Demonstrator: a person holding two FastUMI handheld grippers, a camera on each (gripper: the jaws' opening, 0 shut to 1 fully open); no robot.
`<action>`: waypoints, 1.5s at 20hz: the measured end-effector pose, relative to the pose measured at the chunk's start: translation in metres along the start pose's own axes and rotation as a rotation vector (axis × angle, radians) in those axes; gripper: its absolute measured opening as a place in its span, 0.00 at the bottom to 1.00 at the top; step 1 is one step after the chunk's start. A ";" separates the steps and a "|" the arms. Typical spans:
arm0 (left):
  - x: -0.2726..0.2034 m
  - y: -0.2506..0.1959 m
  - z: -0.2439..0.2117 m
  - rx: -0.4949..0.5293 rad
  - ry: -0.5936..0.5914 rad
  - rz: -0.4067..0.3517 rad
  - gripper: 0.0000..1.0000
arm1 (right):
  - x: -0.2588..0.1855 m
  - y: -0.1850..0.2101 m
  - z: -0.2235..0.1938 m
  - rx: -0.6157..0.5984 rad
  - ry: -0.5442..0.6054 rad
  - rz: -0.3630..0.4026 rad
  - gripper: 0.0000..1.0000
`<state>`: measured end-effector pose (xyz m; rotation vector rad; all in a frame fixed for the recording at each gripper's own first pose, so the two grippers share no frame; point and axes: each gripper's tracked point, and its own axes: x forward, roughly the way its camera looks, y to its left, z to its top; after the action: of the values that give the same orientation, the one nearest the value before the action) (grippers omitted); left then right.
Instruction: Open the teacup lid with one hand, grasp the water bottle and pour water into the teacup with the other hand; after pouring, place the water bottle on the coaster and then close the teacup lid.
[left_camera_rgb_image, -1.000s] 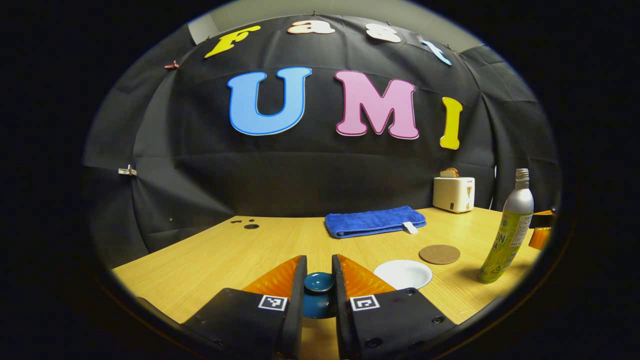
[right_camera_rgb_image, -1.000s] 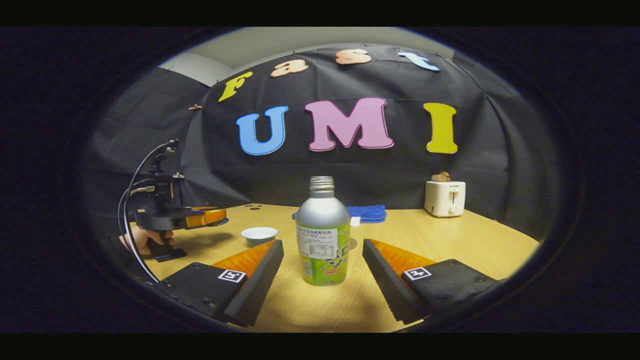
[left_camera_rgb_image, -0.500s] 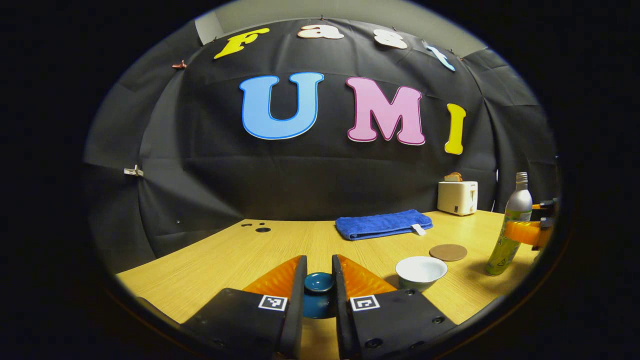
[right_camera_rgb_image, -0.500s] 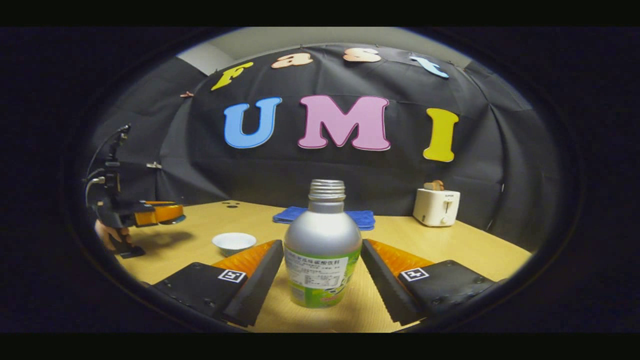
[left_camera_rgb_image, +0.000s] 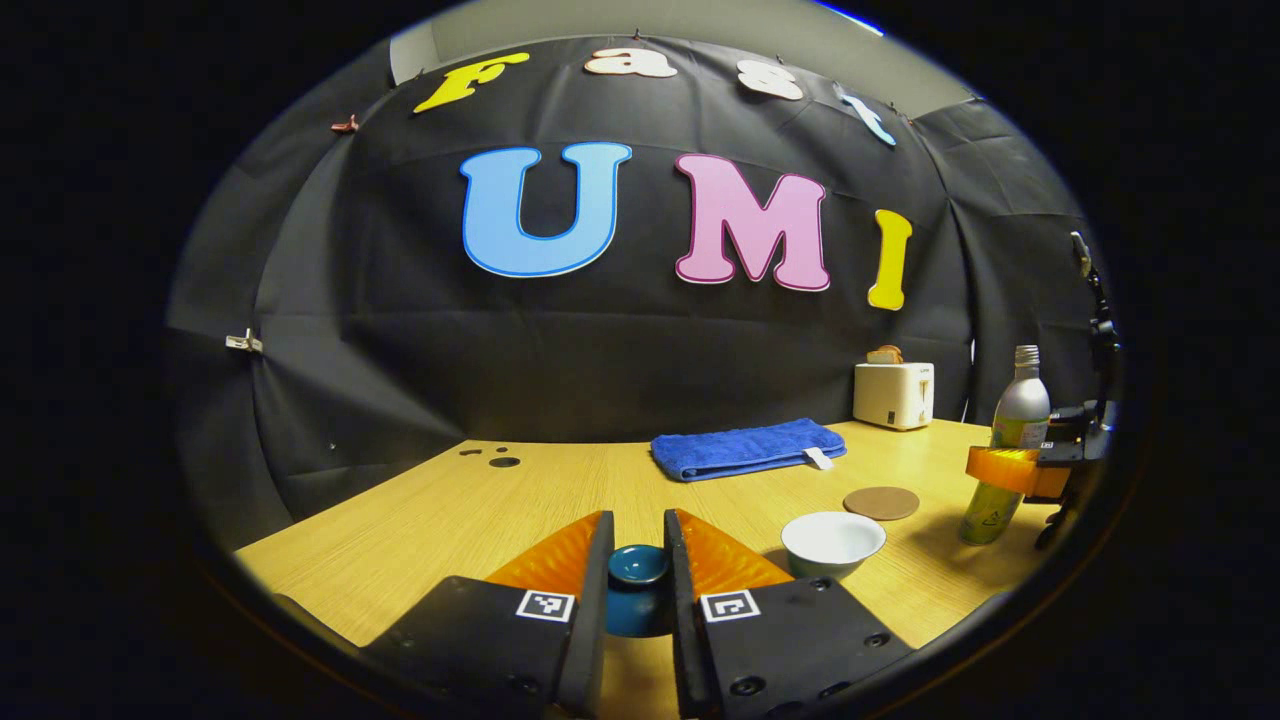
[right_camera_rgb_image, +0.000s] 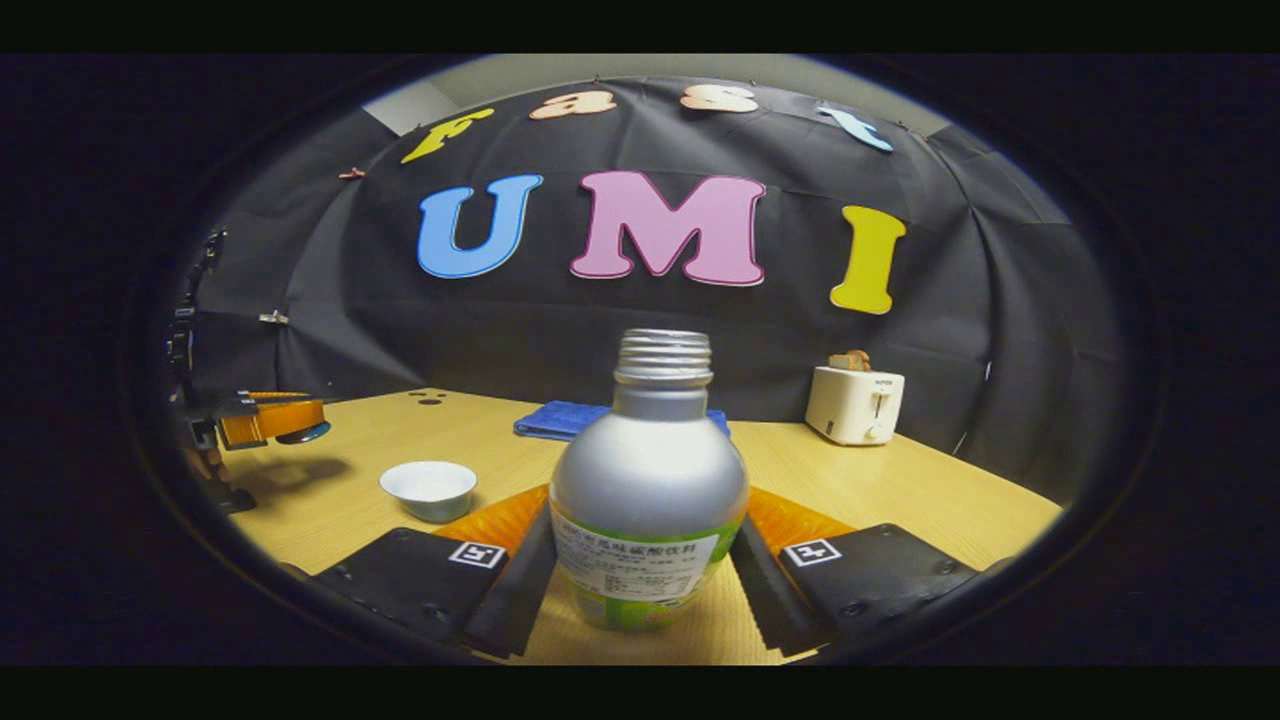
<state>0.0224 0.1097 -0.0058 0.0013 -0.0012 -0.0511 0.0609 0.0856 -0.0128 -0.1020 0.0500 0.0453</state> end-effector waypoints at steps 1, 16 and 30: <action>0.000 -0.001 0.001 0.000 -0.001 -0.005 0.34 | 0.000 0.003 0.001 -0.010 0.000 0.012 0.85; 0.006 0.024 0.000 0.000 0.000 0.007 0.32 | 0.045 0.012 0.026 -0.867 -0.005 0.015 0.74; 0.008 0.036 0.000 -0.001 0.002 0.003 0.32 | 0.080 0.052 0.017 -1.377 -0.113 0.156 0.74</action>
<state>0.0325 0.1450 -0.0061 0.0000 0.0007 -0.0483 0.1386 0.1425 -0.0057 -1.4717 -0.0959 0.2363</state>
